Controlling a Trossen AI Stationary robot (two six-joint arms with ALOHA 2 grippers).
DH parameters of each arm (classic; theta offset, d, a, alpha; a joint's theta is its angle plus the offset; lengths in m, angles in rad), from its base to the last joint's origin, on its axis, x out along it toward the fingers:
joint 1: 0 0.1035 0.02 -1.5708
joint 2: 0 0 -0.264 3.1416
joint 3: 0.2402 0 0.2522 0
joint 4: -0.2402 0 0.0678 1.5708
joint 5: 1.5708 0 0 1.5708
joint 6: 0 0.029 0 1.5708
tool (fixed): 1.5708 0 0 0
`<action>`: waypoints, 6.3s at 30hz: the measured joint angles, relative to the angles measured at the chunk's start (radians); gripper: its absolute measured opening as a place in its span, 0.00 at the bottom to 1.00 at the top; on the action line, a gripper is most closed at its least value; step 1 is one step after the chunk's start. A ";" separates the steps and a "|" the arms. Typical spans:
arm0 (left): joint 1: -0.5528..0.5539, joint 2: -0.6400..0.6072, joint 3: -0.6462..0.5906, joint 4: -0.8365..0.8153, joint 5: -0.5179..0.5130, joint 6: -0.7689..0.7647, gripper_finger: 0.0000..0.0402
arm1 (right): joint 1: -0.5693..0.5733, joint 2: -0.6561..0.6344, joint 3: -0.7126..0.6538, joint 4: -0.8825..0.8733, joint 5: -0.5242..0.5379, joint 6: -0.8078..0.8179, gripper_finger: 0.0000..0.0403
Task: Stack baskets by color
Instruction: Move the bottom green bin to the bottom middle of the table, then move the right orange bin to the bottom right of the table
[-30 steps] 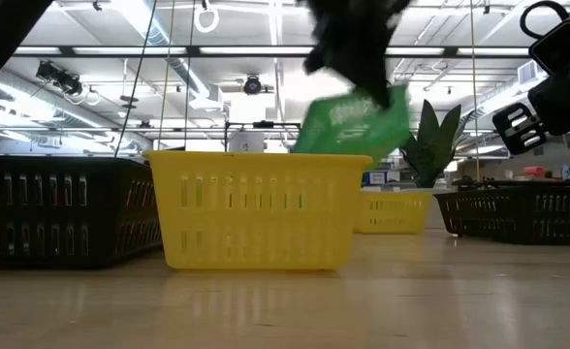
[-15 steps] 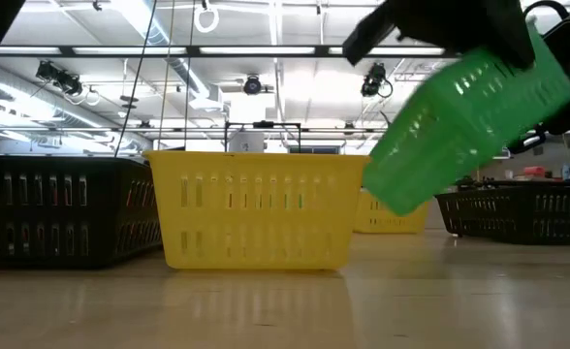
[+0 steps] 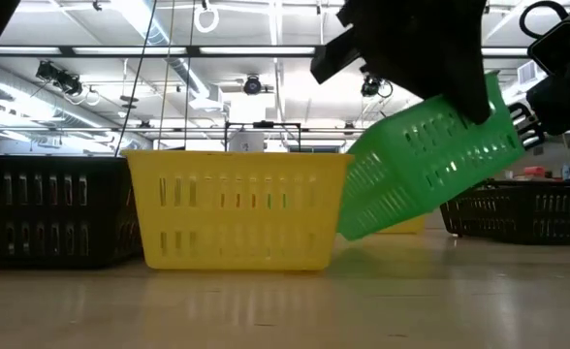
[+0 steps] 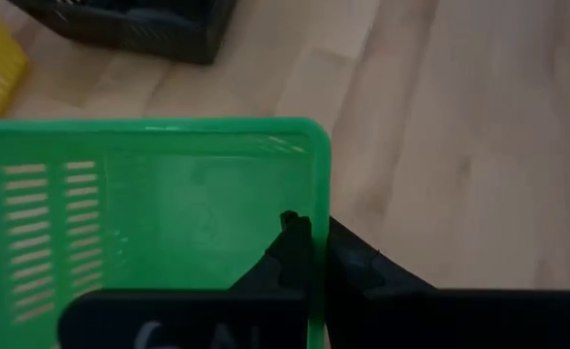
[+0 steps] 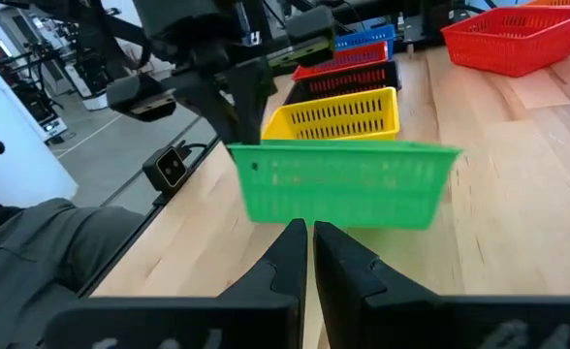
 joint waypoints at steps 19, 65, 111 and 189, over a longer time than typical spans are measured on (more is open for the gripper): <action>-0.001 0.000 -0.013 -0.006 0.115 -0.138 0.20 | 0.000 0.000 0.000 -0.002 0.000 -0.002 0.07; 0.060 -0.001 -0.130 0.020 0.295 -0.410 0.03 | 0.000 0.000 0.000 -0.006 0.000 -0.007 0.07; 0.102 -0.035 -0.128 -0.206 0.240 -0.271 0.02 | 0.000 0.002 0.000 -0.006 0.000 -0.010 0.07; 0.246 -0.885 -0.844 -0.746 -0.058 -0.699 0.25 | 0.112 0.002 0.000 -0.012 0.149 0.000 0.07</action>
